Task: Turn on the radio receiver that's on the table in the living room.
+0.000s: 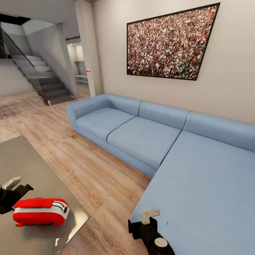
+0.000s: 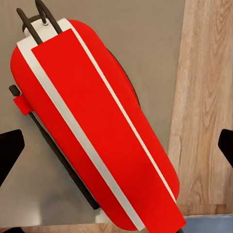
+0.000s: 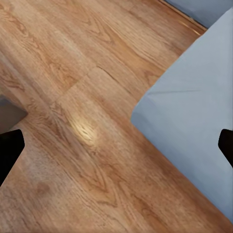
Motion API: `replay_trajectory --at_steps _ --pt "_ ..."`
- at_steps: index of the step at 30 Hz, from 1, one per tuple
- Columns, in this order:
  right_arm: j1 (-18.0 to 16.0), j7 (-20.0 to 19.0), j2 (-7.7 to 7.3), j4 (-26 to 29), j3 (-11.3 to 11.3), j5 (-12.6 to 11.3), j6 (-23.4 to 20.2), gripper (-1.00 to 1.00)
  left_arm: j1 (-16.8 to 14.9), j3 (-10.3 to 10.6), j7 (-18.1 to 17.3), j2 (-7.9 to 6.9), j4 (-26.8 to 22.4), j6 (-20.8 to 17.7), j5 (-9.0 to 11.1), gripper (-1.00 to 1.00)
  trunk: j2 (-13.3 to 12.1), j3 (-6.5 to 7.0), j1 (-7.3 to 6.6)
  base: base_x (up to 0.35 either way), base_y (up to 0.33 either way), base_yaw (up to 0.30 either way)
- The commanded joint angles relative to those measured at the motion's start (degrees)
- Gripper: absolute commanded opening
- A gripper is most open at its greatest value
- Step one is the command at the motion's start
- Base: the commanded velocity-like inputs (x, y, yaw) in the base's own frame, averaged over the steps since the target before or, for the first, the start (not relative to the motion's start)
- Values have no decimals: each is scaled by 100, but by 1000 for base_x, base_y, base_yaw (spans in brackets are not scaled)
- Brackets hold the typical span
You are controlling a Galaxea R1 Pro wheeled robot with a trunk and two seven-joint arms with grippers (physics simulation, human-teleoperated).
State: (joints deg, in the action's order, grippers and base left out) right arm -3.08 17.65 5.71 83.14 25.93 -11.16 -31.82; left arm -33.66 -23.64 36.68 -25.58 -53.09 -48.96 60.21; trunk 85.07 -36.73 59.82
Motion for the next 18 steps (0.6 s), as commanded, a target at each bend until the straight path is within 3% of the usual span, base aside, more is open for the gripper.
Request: replay_trajectory --at_steps 1,18 --pt "0 -1 0 0 0 0 -1 100 0 0 -1 2 0 0 0 100 42 -18 23 0 0 0" --pt "0 1 0 0 0 0 -6 100 0 0 -3 8 0 0 0 100 723 -324 396 0 0 0"
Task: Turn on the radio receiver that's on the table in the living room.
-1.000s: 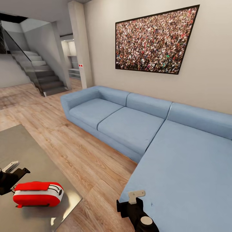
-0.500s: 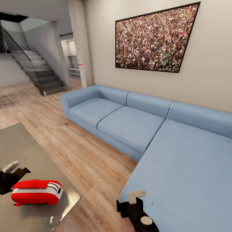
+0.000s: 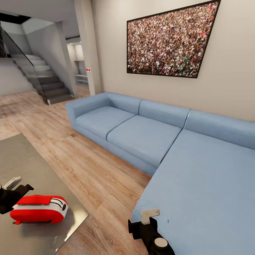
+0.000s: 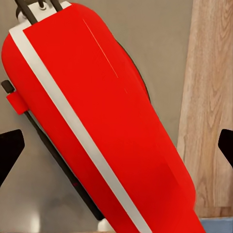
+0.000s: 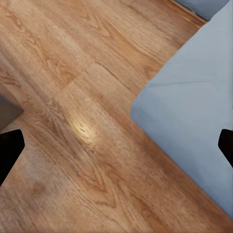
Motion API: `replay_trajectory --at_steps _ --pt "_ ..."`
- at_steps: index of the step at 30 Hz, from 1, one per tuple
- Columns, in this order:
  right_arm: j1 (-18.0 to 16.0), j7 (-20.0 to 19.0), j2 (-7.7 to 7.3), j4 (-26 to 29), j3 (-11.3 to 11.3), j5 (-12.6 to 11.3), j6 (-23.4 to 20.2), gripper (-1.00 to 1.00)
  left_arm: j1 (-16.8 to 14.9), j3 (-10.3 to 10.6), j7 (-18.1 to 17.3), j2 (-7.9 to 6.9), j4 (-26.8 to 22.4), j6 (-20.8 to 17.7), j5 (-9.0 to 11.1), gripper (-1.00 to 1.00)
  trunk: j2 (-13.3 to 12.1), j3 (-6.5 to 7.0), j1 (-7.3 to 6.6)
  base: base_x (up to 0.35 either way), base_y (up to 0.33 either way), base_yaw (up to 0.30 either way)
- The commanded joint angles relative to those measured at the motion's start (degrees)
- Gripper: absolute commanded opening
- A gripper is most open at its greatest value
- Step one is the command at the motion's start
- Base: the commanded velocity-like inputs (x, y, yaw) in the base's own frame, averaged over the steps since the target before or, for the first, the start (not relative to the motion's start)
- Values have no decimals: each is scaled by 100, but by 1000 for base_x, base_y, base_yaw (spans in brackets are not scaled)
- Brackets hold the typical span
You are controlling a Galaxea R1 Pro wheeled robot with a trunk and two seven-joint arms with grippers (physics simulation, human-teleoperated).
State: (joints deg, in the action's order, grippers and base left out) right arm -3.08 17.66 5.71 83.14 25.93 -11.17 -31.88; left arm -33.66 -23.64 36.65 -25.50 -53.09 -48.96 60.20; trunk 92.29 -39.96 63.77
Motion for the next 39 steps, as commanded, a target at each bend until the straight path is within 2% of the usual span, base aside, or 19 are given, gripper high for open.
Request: replay_trajectory --at_steps 1,23,27,34,39 --pt "0 0 0 0 2 0 -1 100 0 0 0 0 0 0 0 100 42 -18 23 0 0 0" --pt "0 -2 0 0 6 0 0 100 0 0 0 -8 0 -17 0 100 924 -413 506 0 0 0" --pt "0 -5 0 0 10 0 -2 100 0 -3 -5 -1 -3 -17 6 100 924 -413 506 0 0 0" --pt "0 0 0 0 235 -26 12 100 0 0 -9 1 -9 -17 12 100 924 -413 506 0 0 0" --pt "0 4 -1 0 246 -28 14 100 0 -2 -9 6 -7 -17 11 100 924 -413 506 0 0 0"
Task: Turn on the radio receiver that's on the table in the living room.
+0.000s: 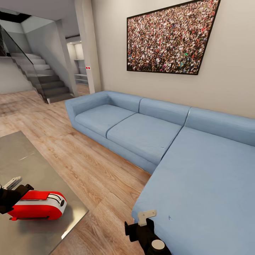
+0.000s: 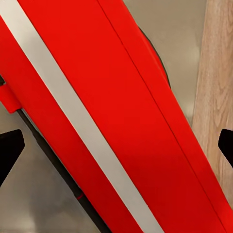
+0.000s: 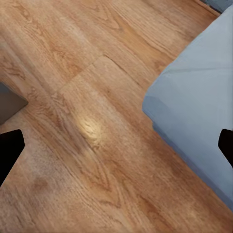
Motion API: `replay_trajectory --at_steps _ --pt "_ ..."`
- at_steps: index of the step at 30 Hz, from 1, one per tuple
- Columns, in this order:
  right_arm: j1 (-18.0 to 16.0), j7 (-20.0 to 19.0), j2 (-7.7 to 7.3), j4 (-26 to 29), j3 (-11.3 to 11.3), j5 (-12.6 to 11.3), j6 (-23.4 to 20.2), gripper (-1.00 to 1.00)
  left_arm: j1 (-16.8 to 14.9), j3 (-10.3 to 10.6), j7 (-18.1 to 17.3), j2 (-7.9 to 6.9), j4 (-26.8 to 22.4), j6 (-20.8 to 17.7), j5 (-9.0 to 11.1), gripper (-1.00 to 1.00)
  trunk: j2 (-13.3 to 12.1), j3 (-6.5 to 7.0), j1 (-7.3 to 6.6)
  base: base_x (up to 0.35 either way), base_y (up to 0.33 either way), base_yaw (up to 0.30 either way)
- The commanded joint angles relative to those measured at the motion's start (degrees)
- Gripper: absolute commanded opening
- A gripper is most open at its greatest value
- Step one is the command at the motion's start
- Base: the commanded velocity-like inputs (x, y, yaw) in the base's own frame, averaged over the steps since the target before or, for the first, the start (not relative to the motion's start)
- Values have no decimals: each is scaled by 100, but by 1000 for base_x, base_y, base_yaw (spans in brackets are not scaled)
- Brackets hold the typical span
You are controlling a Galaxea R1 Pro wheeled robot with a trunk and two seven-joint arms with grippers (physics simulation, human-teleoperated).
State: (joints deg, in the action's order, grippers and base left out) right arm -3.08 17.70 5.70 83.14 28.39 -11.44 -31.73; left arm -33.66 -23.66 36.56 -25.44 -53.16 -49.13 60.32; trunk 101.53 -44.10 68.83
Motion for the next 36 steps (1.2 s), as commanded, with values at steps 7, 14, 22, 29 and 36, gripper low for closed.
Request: replay_trajectory --at_steps 7,14,22,29,36 --pt "0 2 1 0 1 2 -4 100 0 -5 0 -5 -2 0 2 100 0 0 0 0 0 0" --pt "0 -2 1 0 6 2 -8 100 0 -7 1 2 6 0 -2 -100 0 0 0 0 0 0" --pt "0 -3 1 0 1 2 -8 100 0 -3 0 -5 -1 0 -3 -100 0 0 0 0 0 0" --pt "0 -3 1 0 1 -2 -8 100 0 -7 0 5 -2 -1 6 -100 0 0 0 0 0 0" --pt "0 -3 0 0 0 1 -9 100 0 -7 8 11 -86 -8 1 -100 0 0 0 0 0 0"
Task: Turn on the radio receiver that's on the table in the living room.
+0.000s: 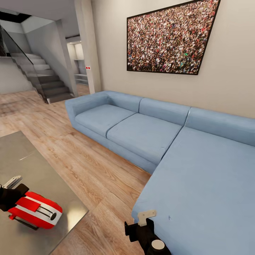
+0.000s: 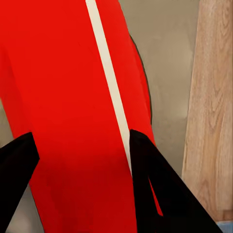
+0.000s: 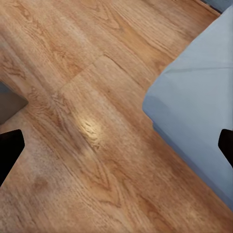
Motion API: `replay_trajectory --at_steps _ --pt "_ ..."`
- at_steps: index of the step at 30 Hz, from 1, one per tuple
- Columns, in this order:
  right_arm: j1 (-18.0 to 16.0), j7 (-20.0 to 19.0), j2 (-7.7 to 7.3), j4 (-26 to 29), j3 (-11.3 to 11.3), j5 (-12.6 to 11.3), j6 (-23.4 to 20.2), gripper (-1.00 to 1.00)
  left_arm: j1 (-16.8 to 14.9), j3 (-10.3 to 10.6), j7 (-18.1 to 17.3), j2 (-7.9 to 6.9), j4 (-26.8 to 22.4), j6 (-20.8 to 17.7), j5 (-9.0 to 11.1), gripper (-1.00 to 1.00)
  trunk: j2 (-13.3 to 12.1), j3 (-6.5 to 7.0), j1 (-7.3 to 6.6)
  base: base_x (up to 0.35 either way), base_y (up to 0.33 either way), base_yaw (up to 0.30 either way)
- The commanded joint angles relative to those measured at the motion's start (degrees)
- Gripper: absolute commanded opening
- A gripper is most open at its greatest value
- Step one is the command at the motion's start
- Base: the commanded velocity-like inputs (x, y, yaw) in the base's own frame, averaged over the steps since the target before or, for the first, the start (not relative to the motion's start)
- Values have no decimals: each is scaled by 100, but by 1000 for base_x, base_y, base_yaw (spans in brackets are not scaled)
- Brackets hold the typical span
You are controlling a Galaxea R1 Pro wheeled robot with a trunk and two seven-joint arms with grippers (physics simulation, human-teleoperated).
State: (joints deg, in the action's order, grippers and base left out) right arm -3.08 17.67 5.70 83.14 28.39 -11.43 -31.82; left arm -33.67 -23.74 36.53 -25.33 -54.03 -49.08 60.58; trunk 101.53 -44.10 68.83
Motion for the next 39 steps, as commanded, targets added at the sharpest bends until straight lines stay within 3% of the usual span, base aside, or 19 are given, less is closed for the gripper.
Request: replay_trajectory --at_steps 1,39 --pt "0 0 1 0 0 1 0 100 1 1 12 1 -1 -17 -27 -100 -40 18 -22 0 0 0" --pt "0 0 1 0 0 -8 0 100 1 45 28 18 -4 -31 -37 -100 -1564 700 -857 0 0 0"
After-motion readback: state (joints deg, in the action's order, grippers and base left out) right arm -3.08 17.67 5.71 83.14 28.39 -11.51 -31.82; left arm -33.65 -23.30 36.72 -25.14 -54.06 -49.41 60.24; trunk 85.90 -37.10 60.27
